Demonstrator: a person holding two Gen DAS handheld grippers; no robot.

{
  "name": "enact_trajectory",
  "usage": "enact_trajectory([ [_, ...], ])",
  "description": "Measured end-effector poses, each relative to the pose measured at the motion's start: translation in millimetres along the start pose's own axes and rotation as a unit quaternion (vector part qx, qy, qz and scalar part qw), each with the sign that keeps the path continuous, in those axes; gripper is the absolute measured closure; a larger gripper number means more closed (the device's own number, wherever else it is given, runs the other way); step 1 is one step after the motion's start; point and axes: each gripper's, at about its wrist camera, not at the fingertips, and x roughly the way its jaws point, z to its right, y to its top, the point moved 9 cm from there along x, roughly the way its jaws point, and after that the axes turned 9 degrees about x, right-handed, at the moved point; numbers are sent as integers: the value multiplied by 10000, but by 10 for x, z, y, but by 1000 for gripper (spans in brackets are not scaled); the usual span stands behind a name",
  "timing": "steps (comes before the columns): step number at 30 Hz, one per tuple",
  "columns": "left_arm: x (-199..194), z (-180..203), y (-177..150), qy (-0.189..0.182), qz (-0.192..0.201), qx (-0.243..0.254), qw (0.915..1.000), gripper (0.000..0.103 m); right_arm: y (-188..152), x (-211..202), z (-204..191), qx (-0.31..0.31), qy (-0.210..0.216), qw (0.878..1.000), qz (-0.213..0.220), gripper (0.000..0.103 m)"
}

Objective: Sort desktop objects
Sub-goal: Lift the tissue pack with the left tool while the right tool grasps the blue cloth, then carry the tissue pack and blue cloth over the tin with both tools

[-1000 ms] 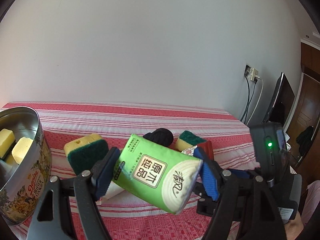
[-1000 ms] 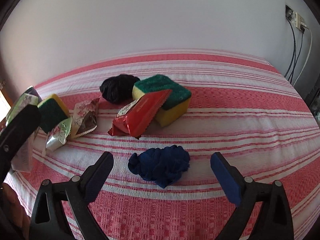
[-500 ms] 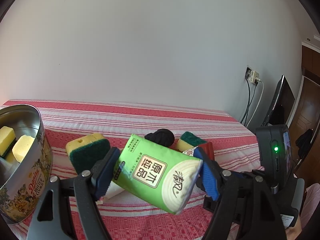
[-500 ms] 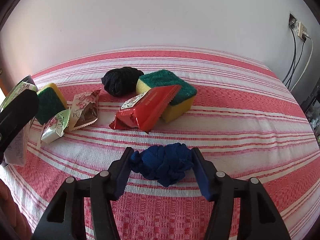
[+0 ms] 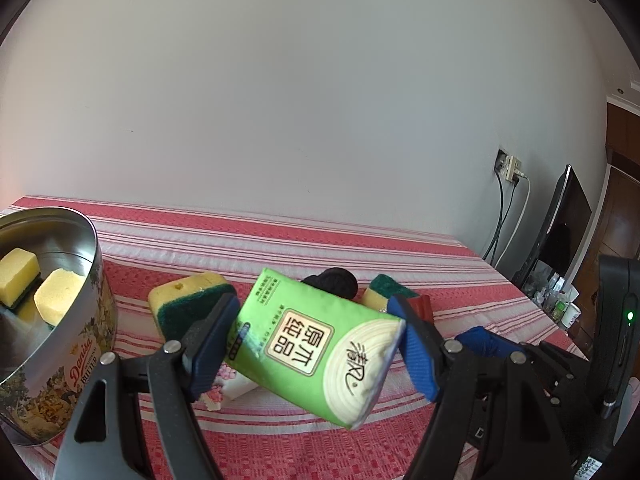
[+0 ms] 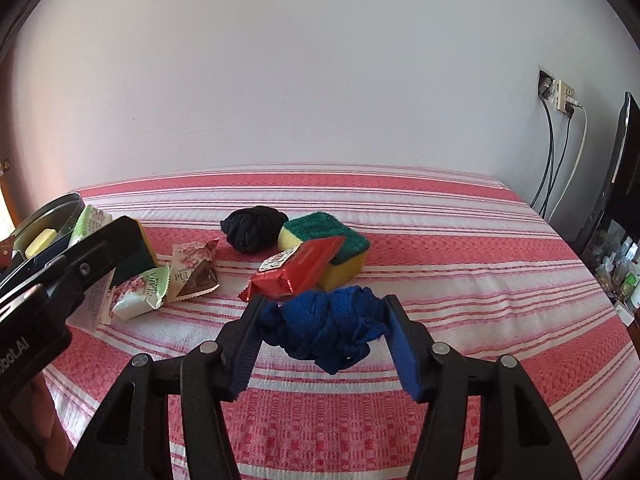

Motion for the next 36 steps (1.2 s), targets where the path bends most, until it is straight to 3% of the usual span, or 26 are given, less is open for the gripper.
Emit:
enact_trajectory([
  [15,-565,-520,-79,382,230,-418,9981,27,-17,-346,-535,-213,375,9988,231,42],
  [36,-1483,-1549,-126,1545,544,-627,9845,27,-16,-668,-1742,-753,1321,9875,419,42],
])
